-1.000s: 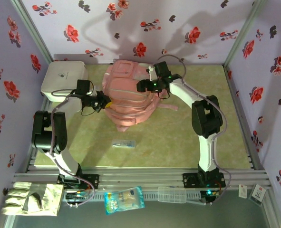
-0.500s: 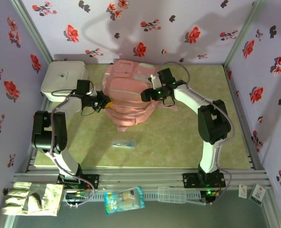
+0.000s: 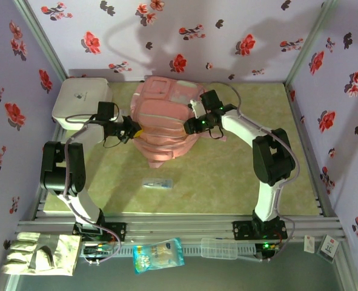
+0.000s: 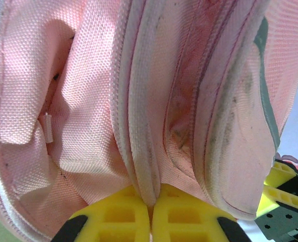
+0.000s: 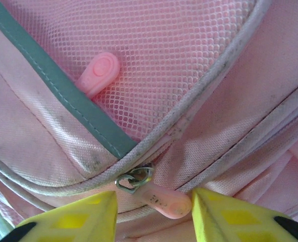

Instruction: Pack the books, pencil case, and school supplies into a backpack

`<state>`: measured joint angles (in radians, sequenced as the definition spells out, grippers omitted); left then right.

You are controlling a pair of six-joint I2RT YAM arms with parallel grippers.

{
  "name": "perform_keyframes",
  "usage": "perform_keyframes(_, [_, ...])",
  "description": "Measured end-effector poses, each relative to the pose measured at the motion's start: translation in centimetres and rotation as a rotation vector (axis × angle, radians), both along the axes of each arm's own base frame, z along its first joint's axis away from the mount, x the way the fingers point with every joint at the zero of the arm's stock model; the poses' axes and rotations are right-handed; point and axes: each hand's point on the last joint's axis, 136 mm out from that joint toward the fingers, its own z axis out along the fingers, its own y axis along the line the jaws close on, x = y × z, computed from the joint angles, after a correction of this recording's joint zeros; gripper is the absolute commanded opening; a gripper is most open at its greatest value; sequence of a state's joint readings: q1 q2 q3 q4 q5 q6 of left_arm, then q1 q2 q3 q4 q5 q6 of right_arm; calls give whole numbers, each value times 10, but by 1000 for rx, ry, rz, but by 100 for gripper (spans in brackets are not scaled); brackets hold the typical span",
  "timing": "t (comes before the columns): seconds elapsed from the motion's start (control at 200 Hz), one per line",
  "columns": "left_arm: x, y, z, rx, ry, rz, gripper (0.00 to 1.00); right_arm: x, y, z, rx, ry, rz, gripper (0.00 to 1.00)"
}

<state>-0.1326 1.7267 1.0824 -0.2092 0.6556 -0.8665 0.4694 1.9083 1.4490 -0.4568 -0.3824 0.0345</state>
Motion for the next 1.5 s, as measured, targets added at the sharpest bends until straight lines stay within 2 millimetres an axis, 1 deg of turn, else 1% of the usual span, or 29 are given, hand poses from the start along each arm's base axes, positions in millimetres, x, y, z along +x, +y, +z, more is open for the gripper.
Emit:
perform_keyframes(0.115, [0,0,0,0,0,0,0,-1,-1,-2,-41,-27,25,42])
perform_keyframes(0.235, [0,0,0,0,0,0,0,1,-1,0,-81,-62,46,55])
perform_keyframes(0.325, [0,0,0,0,0,0,0,3,2,4,-94,-89,71,55])
perform_keyframes(0.375, [0,0,0,0,0,0,0,3,3,6,-101,-99,81,54])
perform_keyframes(0.46, [0,0,0,0,0,0,0,3,5,9,-108,-110,103,47])
perform_keyframes(0.57, [0,0,0,0,0,0,0,1,8,5,-123,-107,132,38])
perform_keyframes(0.72, [0,0,0,0,1,0,0,-3,9,-3,-142,-93,152,21])
perform_keyframes(0.795, [0,0,0,0,1,0,0,-4,10,-4,-149,-93,159,14])
perform_keyframes(0.955, [0,-2,0,-8,10,8,0,-6,9,-8,-165,-91,149,11])
perform_keyframes(1.06, [1,-5,1,-12,17,23,0,-14,12,-11,-176,-91,143,9])
perform_keyframes(1.16, [2,-8,-2,-19,25,47,0,-27,20,-8,-167,-95,144,8])
perform_keyframes(1.23, [1,-11,-5,-19,33,62,0,-38,27,-4,-152,-105,144,7])
perform_keyframes(1.295, [0,-14,-7,-16,41,73,0,-43,31,3,-132,-117,135,7])
perform_keyframes(1.445, [1,-25,-5,-21,35,80,0,-47,36,10,-74,-111,73,6])
perform_keyframes(1.5, [1,-30,-4,-22,26,80,0,-47,41,12,-51,-107,53,6])
